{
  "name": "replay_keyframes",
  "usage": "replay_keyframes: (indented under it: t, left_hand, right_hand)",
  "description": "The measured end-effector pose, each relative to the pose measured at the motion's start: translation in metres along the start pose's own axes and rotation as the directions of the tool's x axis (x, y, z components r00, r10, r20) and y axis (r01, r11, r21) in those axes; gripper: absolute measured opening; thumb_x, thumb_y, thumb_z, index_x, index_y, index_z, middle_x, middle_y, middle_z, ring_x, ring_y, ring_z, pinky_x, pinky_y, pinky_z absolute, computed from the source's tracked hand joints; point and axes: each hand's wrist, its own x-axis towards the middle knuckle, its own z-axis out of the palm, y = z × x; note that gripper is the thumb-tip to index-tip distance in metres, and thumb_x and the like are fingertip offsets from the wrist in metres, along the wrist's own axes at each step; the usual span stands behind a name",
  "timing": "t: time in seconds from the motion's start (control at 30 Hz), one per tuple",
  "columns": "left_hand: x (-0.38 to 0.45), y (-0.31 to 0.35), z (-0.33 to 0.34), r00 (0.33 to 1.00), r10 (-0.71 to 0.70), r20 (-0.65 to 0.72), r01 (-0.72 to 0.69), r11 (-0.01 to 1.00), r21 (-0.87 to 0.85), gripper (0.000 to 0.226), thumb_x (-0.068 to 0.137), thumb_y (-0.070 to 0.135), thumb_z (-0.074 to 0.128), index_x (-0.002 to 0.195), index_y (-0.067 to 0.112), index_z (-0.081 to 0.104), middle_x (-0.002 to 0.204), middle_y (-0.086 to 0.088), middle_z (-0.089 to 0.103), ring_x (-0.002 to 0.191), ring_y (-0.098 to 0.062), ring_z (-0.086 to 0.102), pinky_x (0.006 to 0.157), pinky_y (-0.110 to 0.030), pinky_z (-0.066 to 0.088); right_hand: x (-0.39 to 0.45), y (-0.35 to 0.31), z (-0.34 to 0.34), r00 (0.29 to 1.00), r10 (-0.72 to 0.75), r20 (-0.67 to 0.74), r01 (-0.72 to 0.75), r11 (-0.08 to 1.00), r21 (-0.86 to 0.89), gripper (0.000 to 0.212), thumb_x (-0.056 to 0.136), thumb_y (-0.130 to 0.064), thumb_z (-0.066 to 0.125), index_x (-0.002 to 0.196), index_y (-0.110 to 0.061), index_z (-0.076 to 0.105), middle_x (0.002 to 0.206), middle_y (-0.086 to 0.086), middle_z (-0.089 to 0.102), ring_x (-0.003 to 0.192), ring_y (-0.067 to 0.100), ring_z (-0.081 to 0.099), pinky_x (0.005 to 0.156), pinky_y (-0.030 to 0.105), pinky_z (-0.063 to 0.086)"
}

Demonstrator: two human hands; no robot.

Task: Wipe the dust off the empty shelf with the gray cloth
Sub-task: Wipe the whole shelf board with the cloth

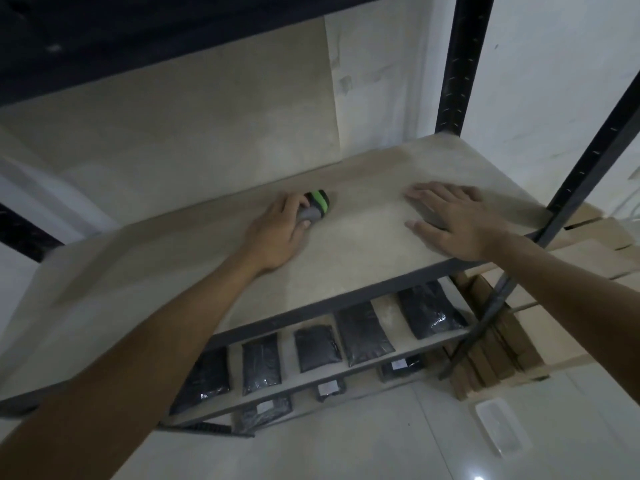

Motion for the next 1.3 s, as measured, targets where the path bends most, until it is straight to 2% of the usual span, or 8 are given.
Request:
replay_keyframes:
  t: [0.27, 0.43, 0.57, 0.7, 0.93, 1.07, 1.2, 1.3]
  left_hand:
    - [-0.104, 0.089, -0.019, 0.935, 0.329, 0.131, -0.282, 0.916, -0.287, 0.017, 0.105, 0.031, 0.047, 0.12, 0.024, 0.05, 0.113, 0.008, 0.052, 0.087, -0.001, 0.05, 0.072, -0.011, 0.038]
    - [-0.033, 0.034, -0.045, 0.995, -0.035, -0.098, 0.012, 0.974, -0.225, 0.035, 0.097, 0.041, 0.046, 0.127, 0.022, 0.045, 0.117, -0.003, 0.057, 0.092, -0.018, 0.06, 0.08, -0.038, 0.051]
    - [-0.011, 0.009, -0.012, 0.989, -0.148, 0.002, 0.148, 0.987, -0.055, 0.046, 0.095, 0.049, 0.037, 0.129, 0.018, 0.041, 0.128, -0.014, 0.053, 0.107, -0.033, 0.058, 0.088, -0.046, 0.052]
    - [-0.055, 0.06, 0.01, 0.995, -0.1, -0.01, 0.099, 0.991, -0.091, 0.036, 0.101, 0.047, 0.036, 0.126, 0.021, 0.042, 0.112, -0.001, 0.053, 0.087, -0.016, 0.054, 0.073, -0.033, 0.046]
    - [-0.112, 0.149, -0.016, 0.993, 0.019, 0.116, 0.01, 0.969, -0.245, 0.02, 0.106, 0.027, 0.046, 0.124, 0.021, 0.051, 0.109, 0.013, 0.053, 0.088, 0.012, 0.052, 0.078, -0.006, 0.039]
    - [-0.099, 0.13, -0.039, 0.98, -0.191, -0.056, 0.171, 0.951, -0.257, 0.027, 0.102, 0.04, 0.047, 0.128, 0.038, 0.04, 0.119, 0.009, 0.056, 0.094, -0.006, 0.059, 0.08, -0.031, 0.05]
    - [-0.07, 0.1, -0.048, 0.959, -0.262, -0.109, 0.226, 0.937, -0.266, 0.032, 0.101, 0.041, 0.05, 0.13, 0.03, 0.044, 0.123, 0.001, 0.057, 0.1, -0.02, 0.06, 0.085, -0.04, 0.052]
    - [-0.034, 0.075, -0.044, 0.954, -0.265, -0.14, 0.232, 0.949, -0.215, 0.033, 0.102, 0.031, 0.055, 0.131, 0.016, 0.048, 0.127, -0.008, 0.055, 0.107, -0.027, 0.058, 0.087, -0.038, 0.049]
  right_hand:
    - [-0.007, -0.004, -0.005, 0.999, 0.007, 0.041, -0.008, 1.0, 0.012, 0.065, 0.097, -0.068, 0.021, 0.152, -0.034, 0.027, 0.159, -0.007, 0.031, 0.146, 0.019, 0.03, 0.117, 0.045, 0.021]
    - [-0.004, -0.002, -0.006, 0.999, -0.006, 0.033, 0.005, 1.0, 0.026, 0.066, 0.095, -0.07, 0.019, 0.152, -0.036, 0.026, 0.16, -0.01, 0.03, 0.148, 0.017, 0.028, 0.117, 0.046, 0.022]
    - [-0.004, 0.0, -0.005, 1.0, -0.017, 0.004, 0.017, 0.999, 0.03, 0.064, 0.097, -0.068, 0.023, 0.151, -0.035, 0.028, 0.16, -0.009, 0.03, 0.148, 0.018, 0.027, 0.117, 0.046, 0.021]
    - [-0.005, 0.001, -0.002, 1.0, -0.016, 0.004, 0.016, 0.999, 0.051, 0.06, 0.099, -0.063, 0.03, 0.15, -0.031, 0.032, 0.16, -0.007, 0.031, 0.148, 0.018, 0.025, 0.117, 0.046, 0.019]
    - [-0.01, 0.0, -0.017, 0.999, -0.006, 0.041, -0.005, 0.964, 0.268, 0.058, 0.099, -0.056, 0.042, 0.149, -0.026, 0.038, 0.159, -0.002, 0.033, 0.148, 0.023, 0.025, 0.119, 0.047, 0.02]
    - [-0.035, -0.001, -0.048, 0.988, 0.013, -0.153, 0.068, 0.856, 0.513, 0.05, 0.098, -0.045, 0.048, 0.134, -0.013, 0.059, 0.139, 0.007, 0.057, 0.133, 0.025, 0.043, 0.114, 0.039, 0.034]
    - [-0.062, 0.003, -0.087, 0.792, 0.184, -0.582, 0.197, 0.826, 0.529, 0.017, 0.099, -0.022, 0.059, 0.104, -0.01, 0.071, 0.099, -0.001, 0.068, 0.097, 0.017, 0.057, 0.085, 0.027, 0.044]
    - [-0.052, 0.004, -0.088, 0.846, 0.155, -0.51, 0.156, 0.843, 0.515, 0.012, 0.097, -0.019, 0.062, 0.105, -0.013, 0.068, 0.1, -0.002, 0.067, 0.098, 0.016, 0.057, 0.082, 0.03, 0.046]
